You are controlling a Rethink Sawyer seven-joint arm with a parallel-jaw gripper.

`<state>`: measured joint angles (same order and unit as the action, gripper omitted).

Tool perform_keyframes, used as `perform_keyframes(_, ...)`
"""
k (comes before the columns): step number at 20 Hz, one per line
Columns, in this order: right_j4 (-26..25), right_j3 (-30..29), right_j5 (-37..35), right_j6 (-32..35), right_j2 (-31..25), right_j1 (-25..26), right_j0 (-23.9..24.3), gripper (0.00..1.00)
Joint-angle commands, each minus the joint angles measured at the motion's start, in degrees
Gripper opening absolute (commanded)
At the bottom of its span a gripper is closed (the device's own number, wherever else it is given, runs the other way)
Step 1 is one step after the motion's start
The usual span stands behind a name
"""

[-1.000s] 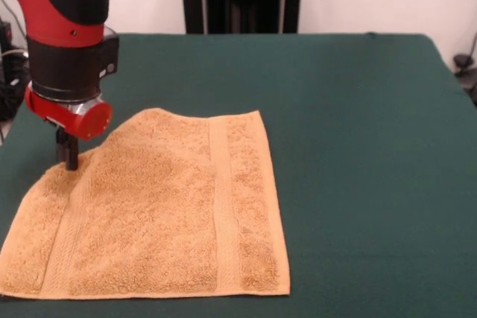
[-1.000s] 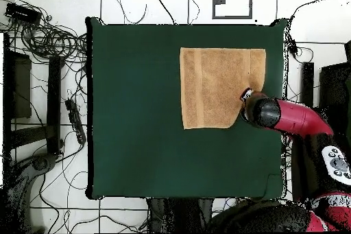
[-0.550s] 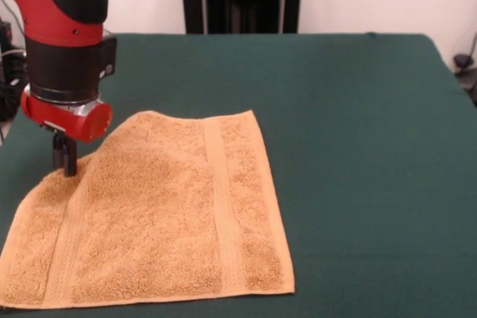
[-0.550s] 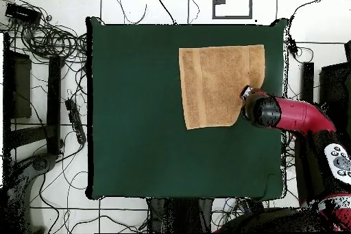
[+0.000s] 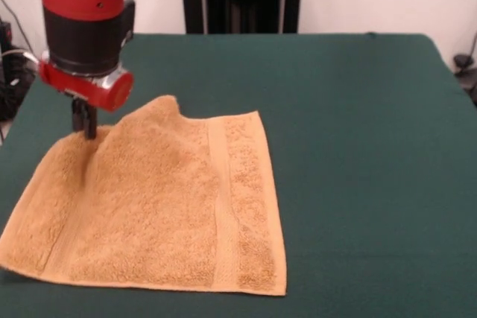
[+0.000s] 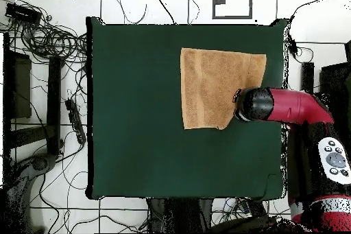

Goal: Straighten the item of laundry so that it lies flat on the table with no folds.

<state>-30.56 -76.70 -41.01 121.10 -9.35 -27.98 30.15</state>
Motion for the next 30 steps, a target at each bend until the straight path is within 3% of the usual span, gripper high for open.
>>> perform_keyframes(1, 4.36, -1.85, -13.06, 0.63, -0.94, -2.88, -5.34, 0.00)
perform_keyframes(7, 6.71, -4.91, -12.14, 5.08, 0.19, -5.52, -6.55, 0.00)
perform_keyframes(11, 8.46, -4.05, -15.87, 8.60, 2.87, -5.65, -8.77, 0.00)
perform_keyframes(16, 10.11, -6.02, -8.62, -4.84, -3.59, -3.81, -2.65, 0.00)
perform_keyframes(19, 9.16, -5.38, -6.36, -9.57, -5.79, -2.43, -0.76, 0.00)
perform_keyframes(30, 8.26, -8.83, -1.19, -9.17, -9.86, -0.87, 2.86, 0.00)
